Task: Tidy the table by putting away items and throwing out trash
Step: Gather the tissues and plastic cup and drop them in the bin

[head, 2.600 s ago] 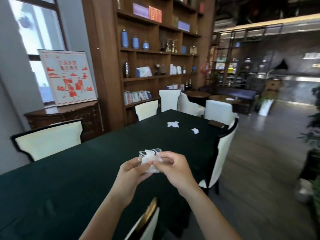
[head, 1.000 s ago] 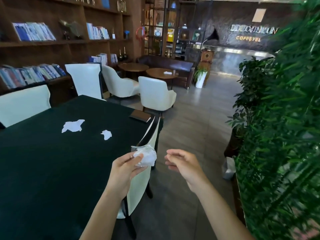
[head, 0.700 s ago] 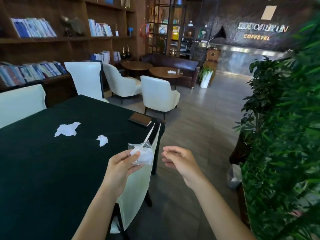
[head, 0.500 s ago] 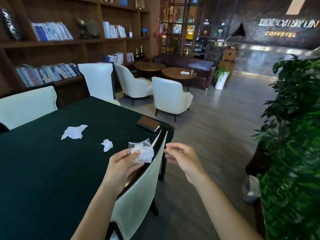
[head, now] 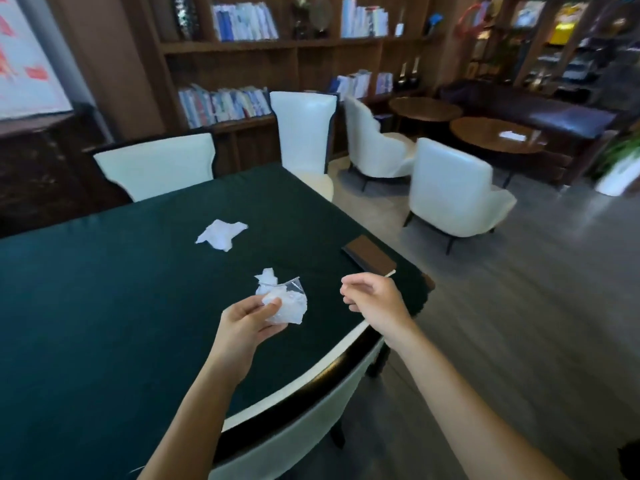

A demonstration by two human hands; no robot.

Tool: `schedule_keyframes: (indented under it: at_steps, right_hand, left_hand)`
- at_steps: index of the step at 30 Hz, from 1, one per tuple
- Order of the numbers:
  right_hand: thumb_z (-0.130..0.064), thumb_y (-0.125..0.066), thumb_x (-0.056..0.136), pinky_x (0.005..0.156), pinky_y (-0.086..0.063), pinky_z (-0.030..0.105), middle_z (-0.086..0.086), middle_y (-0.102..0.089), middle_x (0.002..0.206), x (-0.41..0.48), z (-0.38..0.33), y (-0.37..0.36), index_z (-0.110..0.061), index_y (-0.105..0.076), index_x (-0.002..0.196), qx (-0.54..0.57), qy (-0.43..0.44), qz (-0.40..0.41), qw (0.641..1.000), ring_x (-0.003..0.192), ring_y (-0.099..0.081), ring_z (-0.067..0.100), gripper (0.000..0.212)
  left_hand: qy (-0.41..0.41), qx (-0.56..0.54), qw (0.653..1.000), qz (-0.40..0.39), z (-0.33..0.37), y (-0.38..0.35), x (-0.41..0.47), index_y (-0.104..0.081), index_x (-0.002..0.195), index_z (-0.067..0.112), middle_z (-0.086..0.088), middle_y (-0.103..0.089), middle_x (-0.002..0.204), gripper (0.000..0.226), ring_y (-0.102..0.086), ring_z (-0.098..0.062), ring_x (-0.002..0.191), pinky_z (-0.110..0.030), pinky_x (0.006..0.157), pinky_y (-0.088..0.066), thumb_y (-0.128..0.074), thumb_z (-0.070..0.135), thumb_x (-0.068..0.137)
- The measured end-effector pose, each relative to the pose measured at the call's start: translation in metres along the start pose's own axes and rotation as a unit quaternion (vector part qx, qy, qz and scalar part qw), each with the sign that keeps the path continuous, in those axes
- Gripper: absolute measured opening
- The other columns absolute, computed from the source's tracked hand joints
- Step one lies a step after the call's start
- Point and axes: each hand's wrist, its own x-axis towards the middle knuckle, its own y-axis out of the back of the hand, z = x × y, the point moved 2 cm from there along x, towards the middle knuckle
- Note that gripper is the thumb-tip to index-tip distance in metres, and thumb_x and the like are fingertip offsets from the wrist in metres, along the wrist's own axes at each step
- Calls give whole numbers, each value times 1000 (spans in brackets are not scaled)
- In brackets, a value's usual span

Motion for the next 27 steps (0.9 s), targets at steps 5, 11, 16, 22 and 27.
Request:
schedule_keyframes:
  at_steps: [5,11,16,22,27]
  right_hand:
    - [-29,-69,88,76,-51,16,-16,-73,86,80,10,-52,-29,-77,101,-134,21,-77,988,88,-68,-1,15]
    - [-24,-67,85,52,-41,0,-16,-70,82,157,30,-128,-24,-77,105,-187,-5,-135,973,74,-63,-9,22]
    - [-20,-59,87,74,-54,22,-9,-68,88,206,49,-173,-20,-74,108,-264,-31,-186,946,91,-70,16,26]
    - [-22,-60,92,98,-49,35,11,-54,139,252,73,-213,-16,-55,138,-370,-21,-243,896,123,-57,29,47]
    - [-19,-58,95,115,-37,44,17,-8,167,278,93,-234,-26,-27,156,-424,-21,-265,866,146,-30,39,69]
  left_hand:
    - [6,10,996,83,-9,34,36,-78,102,-3,-33,-74,114,17,-72,-44,112,-36,88,-64,-69,10,97]
    - [12,-18,989,146,-13,77,91,-82,96,4,-18,-82,98,14,-79,-30,98,-34,86,-65,-69,11,97]
    - [33,-30,984,172,-16,99,135,-83,96,7,-12,-84,95,13,-80,-22,92,-25,77,-66,-70,10,97]
    - [46,-50,978,197,-23,113,171,-84,98,12,-13,-84,100,14,-81,-22,95,-24,78,-65,-70,12,97]
    - [63,-62,972,216,-36,116,175,-84,98,16,-14,-84,100,14,-82,-24,95,-24,77,-64,-71,13,97]
